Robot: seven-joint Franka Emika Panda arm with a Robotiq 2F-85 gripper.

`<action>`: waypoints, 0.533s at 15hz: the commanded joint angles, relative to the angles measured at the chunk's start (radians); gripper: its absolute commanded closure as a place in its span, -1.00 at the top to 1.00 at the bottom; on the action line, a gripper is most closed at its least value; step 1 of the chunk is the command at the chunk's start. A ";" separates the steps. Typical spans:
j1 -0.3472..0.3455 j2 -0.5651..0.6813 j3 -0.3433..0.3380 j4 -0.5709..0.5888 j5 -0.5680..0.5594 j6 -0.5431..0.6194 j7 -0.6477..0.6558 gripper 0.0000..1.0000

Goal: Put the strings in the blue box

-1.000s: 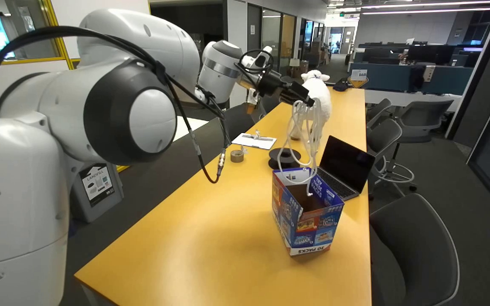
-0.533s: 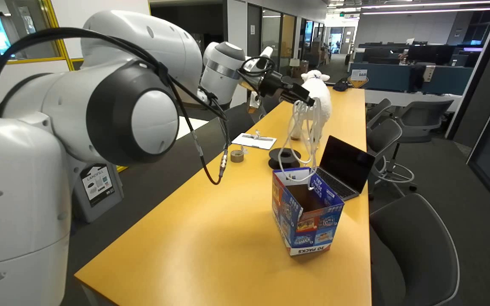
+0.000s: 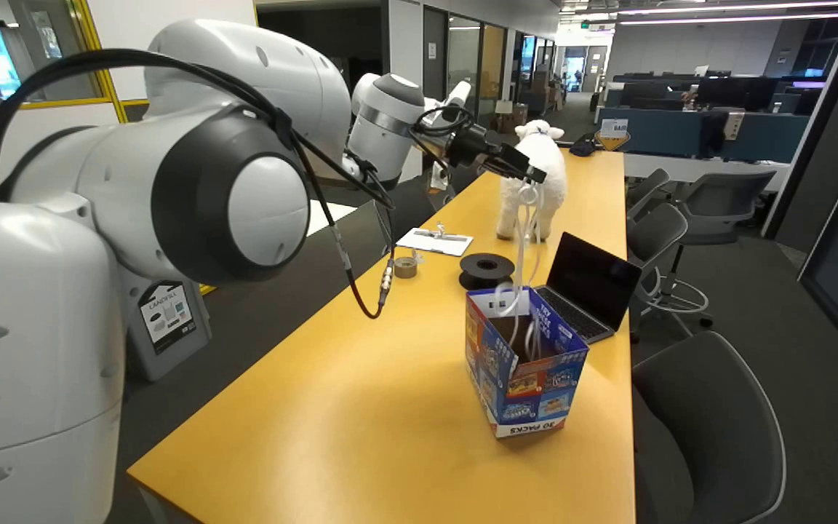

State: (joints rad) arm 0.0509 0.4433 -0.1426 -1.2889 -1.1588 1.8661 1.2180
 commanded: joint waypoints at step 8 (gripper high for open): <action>-0.025 0.004 0.011 0.019 -0.009 0.025 0.036 1.00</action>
State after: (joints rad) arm 0.0408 0.4450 -0.1426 -1.2889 -1.1588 1.8773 1.2495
